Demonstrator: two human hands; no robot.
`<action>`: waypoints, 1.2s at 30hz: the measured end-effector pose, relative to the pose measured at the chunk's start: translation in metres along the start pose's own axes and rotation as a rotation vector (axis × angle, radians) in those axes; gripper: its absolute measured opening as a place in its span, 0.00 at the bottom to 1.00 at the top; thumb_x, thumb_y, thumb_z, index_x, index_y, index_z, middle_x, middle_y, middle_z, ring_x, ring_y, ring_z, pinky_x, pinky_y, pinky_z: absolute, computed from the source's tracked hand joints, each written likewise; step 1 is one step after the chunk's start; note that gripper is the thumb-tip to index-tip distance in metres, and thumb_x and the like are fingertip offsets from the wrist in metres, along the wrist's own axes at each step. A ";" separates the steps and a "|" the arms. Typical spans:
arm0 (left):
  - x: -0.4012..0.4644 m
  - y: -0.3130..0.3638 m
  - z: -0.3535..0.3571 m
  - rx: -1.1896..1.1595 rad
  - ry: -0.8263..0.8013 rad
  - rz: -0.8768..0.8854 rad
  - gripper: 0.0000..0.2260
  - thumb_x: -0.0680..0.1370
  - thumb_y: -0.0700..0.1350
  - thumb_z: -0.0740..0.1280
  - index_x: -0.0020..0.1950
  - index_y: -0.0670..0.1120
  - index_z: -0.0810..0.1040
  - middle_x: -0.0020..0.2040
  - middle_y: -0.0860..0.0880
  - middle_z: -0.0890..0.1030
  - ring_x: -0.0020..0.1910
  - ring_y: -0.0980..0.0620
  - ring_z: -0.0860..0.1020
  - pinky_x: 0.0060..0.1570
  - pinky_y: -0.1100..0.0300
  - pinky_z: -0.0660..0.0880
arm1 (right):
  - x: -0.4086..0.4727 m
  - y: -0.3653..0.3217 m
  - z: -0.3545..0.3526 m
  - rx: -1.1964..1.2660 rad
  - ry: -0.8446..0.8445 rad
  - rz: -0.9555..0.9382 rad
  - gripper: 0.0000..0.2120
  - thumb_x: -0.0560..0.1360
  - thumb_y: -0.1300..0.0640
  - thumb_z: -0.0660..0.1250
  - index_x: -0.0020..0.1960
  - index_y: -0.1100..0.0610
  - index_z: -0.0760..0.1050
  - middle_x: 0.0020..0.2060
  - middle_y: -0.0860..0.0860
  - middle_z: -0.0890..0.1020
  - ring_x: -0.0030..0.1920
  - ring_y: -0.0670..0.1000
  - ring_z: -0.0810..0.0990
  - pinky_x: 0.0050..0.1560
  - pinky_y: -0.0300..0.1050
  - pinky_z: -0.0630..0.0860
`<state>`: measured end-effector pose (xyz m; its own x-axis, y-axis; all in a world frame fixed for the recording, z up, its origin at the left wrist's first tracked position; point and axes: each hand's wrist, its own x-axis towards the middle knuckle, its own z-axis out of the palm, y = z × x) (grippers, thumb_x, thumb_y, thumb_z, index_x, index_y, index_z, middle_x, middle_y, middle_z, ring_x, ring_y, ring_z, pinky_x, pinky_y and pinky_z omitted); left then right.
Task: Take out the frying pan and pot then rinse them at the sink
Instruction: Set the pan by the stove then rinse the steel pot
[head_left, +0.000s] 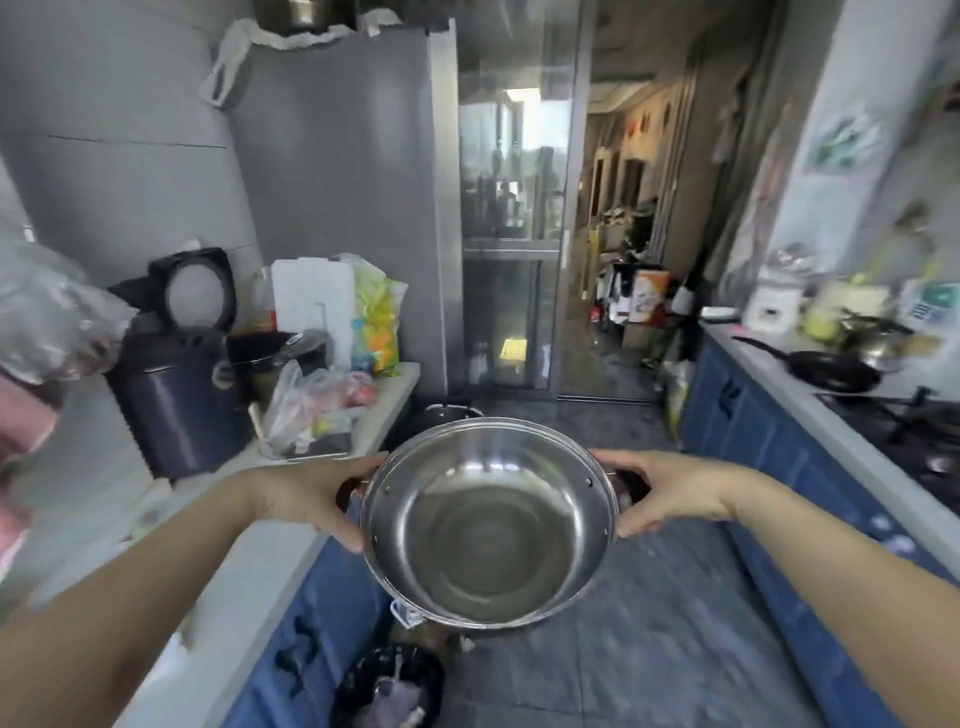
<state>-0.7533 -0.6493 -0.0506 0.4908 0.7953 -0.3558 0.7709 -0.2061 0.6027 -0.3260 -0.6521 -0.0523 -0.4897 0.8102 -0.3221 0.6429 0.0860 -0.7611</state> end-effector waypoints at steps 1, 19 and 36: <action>0.032 0.018 0.000 0.008 -0.047 0.018 0.45 0.66 0.48 0.81 0.73 0.68 0.58 0.67 0.66 0.72 0.68 0.66 0.69 0.64 0.66 0.68 | -0.019 0.017 -0.014 0.031 0.045 0.036 0.40 0.67 0.63 0.78 0.69 0.33 0.67 0.43 0.49 0.83 0.40 0.48 0.77 0.42 0.44 0.74; 0.445 0.335 0.072 0.354 -0.461 0.542 0.48 0.61 0.49 0.81 0.65 0.78 0.53 0.70 0.64 0.67 0.63 0.48 0.76 0.59 0.46 0.76 | -0.228 0.228 -0.135 0.342 0.702 0.484 0.44 0.65 0.63 0.79 0.73 0.38 0.65 0.58 0.54 0.79 0.39 0.37 0.79 0.46 0.41 0.78; 0.563 0.578 0.288 0.617 -0.721 0.820 0.63 0.56 0.59 0.82 0.79 0.61 0.41 0.78 0.54 0.55 0.64 0.55 0.66 0.66 0.60 0.64 | -0.421 0.353 -0.117 0.424 1.007 0.748 0.42 0.68 0.59 0.77 0.70 0.30 0.63 0.52 0.49 0.82 0.37 0.48 0.71 0.43 0.44 0.75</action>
<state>0.0857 -0.4844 -0.1080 0.8753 -0.1454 -0.4612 0.0993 -0.8793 0.4657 0.1762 -0.8951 -0.1193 0.6664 0.6723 -0.3223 0.2425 -0.6043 -0.7590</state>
